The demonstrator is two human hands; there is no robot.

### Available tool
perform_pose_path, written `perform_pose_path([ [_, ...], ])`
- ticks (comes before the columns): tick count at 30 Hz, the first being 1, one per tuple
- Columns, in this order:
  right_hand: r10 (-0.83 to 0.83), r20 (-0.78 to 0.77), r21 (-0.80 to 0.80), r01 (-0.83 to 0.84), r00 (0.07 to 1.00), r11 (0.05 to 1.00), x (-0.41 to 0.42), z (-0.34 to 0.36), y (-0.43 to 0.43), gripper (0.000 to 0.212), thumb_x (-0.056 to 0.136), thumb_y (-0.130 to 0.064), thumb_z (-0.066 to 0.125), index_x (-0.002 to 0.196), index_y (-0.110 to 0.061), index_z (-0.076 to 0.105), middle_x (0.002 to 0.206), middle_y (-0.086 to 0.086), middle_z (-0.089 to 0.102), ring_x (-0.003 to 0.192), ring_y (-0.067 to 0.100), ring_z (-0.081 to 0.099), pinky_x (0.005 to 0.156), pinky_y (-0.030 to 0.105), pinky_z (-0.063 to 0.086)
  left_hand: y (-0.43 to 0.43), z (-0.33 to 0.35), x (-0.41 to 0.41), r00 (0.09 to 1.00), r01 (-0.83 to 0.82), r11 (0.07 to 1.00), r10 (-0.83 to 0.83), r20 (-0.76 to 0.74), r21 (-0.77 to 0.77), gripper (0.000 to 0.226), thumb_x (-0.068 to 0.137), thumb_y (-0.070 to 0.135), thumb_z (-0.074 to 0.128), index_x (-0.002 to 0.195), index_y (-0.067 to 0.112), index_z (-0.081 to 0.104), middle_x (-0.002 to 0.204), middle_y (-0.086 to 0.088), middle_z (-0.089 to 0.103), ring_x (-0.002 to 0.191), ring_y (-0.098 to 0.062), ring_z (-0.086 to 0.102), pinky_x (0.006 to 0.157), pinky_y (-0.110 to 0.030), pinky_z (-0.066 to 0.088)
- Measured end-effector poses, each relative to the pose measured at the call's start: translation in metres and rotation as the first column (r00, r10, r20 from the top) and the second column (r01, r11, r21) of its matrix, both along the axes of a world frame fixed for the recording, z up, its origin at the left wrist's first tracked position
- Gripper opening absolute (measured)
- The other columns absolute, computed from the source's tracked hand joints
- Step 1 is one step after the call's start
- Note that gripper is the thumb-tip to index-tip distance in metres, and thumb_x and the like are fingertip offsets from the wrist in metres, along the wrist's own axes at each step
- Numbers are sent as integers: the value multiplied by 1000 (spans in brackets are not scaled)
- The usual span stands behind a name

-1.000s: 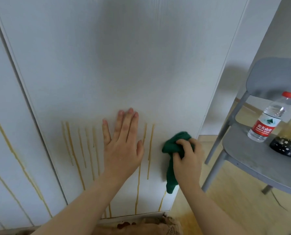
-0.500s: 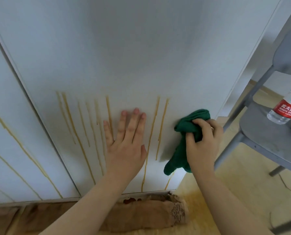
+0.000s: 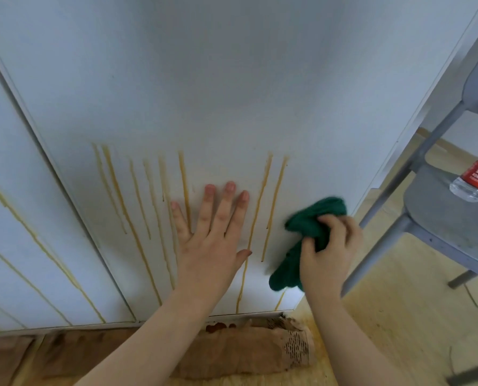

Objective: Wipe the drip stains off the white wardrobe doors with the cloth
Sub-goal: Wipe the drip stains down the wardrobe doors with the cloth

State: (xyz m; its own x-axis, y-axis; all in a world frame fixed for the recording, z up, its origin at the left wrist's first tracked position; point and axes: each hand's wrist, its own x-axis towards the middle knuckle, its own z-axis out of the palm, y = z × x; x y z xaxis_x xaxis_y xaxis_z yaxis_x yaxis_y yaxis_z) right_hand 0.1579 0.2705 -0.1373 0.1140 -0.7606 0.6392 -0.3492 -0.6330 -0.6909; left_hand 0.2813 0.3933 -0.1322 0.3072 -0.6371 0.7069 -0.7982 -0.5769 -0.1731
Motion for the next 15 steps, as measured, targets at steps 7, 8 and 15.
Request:
perform_pose_path([
  [7, 61, -48, 276, -46, 997, 960, -9, -13, 6, 29, 79, 9, 61, 104, -6, 62, 117, 2, 43, 102, 4, 37, 81, -3, 28, 2, 0, 2, 999, -15, 1000, 15, 31, 4, 80, 86, 56, 34, 151, 18, 6, 157, -4, -11, 145, -26, -8, 110, -62, -4],
  [8, 41, 15, 228, -44, 999, 973, -8, -1, 4, 29, 80, 6, 63, 106, -6, 62, 117, 1, 43, 98, -1, 35, 80, -6, 27, 2, -1, 3, 999, -13, 1000, 13, 36, 3, 81, 86, 56, 34, 151, 18, 5, 157, -5, -11, 144, -27, -8, 110, -62, -4],
  [15, 66, -131, 211, -37, 989, 977, -17, -30, -3, 34, 76, 8, 68, 106, -4, 60, 120, 12, 42, 113, 16, 38, 96, 19, 35, -3, -5, 4, 996, -31, 999, 32, 89, -12, 84, 86, 67, 28, 151, 17, 10, 157, -7, -10, 144, -29, -7, 111, -61, -4],
])
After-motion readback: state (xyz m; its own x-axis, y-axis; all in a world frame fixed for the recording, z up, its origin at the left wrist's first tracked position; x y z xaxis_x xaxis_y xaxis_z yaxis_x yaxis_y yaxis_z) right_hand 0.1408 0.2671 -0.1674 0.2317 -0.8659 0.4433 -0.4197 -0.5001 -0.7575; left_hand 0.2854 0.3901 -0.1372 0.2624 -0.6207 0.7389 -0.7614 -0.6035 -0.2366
